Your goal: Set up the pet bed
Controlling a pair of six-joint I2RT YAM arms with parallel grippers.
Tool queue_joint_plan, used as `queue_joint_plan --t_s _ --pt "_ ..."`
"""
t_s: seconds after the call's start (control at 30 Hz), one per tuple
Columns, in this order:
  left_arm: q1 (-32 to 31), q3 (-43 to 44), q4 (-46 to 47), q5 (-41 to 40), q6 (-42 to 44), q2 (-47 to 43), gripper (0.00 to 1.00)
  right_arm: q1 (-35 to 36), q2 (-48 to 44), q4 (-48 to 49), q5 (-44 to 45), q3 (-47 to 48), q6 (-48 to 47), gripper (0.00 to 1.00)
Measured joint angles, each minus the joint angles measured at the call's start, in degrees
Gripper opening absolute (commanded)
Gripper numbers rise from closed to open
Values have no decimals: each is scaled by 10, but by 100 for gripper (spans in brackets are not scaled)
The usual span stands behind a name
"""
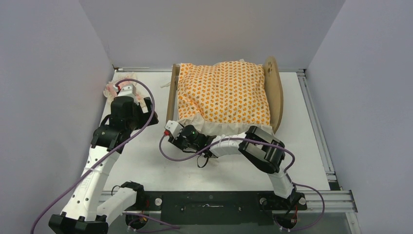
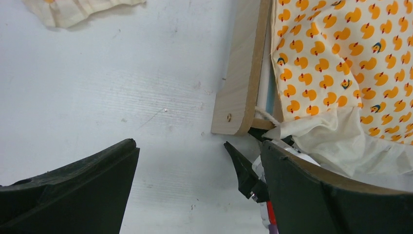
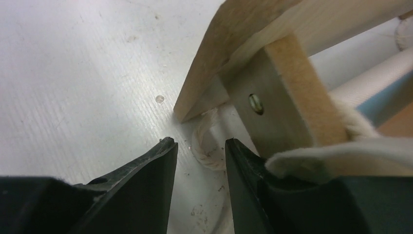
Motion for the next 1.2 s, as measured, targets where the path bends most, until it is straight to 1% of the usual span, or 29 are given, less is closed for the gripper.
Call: queue_joint_plan --t_s 0.23,0.37,0.47,0.5,0.57,0.67,0.83,0.97,1.13,1.17,1.2 --pt "0 -6 -21 5 0 -2 96 -18 37 0 -57 13 -15 45" --pt "0 -7 -21 5 0 -2 96 -30 47 -10 -87 36 -22 43" --pt "0 -11 -20 8 0 -2 96 -38 57 -13 -97 51 -27 35" --pt "0 -13 -20 10 0 -2 96 -40 61 -14 -100 53 -29 31" --pt "0 -17 -21 14 0 -1 96 -43 66 -17 -104 57 -32 22" --pt "0 -22 -21 16 0 -2 96 -46 66 -23 -110 58 -32 6" --pt "0 -34 -21 18 -1 -5 96 -44 57 -32 -121 47 -32 5" --pt "0 -48 -25 24 -12 -10 96 -27 11 -73 -137 6 -32 5" --pt "0 -79 -24 42 -28 -12 96 34 -50 -139 -177 -33 -25 5" --pt "0 -86 -24 46 -31 -12 96 49 -59 -146 -188 -37 -20 7" --pt "0 -92 -24 50 -33 -12 96 63 -68 -152 -199 -41 -15 11"
